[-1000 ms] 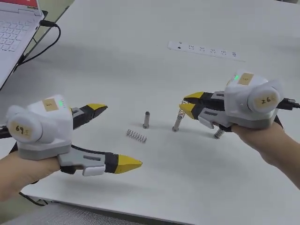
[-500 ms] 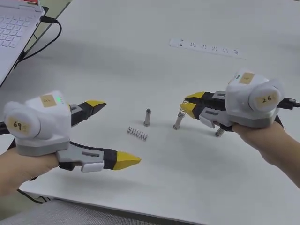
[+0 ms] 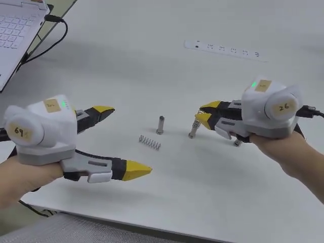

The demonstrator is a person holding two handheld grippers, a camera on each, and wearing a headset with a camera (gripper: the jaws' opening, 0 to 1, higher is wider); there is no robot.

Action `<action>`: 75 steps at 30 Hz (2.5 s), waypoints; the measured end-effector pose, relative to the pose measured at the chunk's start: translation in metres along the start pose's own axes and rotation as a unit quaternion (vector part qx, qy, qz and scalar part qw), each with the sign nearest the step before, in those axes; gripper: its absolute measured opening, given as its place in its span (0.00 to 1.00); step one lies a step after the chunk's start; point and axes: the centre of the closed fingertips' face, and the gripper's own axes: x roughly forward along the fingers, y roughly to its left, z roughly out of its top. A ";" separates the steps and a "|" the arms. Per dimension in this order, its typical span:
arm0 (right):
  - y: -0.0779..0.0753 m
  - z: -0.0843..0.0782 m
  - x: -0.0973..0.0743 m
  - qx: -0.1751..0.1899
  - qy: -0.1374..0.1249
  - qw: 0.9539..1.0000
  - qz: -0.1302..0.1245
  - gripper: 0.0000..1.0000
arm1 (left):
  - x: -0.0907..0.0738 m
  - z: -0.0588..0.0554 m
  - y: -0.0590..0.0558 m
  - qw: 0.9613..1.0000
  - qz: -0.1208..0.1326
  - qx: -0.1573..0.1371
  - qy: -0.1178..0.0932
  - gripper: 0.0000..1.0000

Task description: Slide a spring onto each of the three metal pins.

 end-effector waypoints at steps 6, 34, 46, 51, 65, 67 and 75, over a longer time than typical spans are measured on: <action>0.002 -0.003 0.003 -0.002 0.006 1.000 0.004 0.08 | -0.001 0.000 0.002 1.000 0.002 -0.001 0.000 0.97; 0.008 -0.027 0.018 -0.020 0.039 0.999 0.016 0.08 | -0.003 0.012 0.012 1.000 -0.001 0.021 0.002 0.96; 0.005 -0.039 0.020 -0.040 0.057 0.997 0.015 0.09 | -0.004 0.009 0.010 1.000 -0.001 0.015 0.002 0.96; 0.005 -0.037 0.020 -0.029 0.053 0.998 0.013 0.09 | -0.005 0.007 0.010 1.000 0.000 0.013 0.003 0.96; 0.004 -0.030 0.017 0.005 0.038 0.999 0.012 0.16 | -0.006 0.007 0.008 1.000 0.001 0.011 0.002 0.95; 0.004 -0.027 0.014 0.006 0.034 0.999 0.008 0.17 | -0.006 0.007 0.008 1.000 0.002 0.013 0.002 0.95; 0.000 -0.016 -0.005 0.009 0.015 1.000 -0.001 0.14 | -0.006 0.009 0.008 1.000 0.002 0.012 0.001 0.95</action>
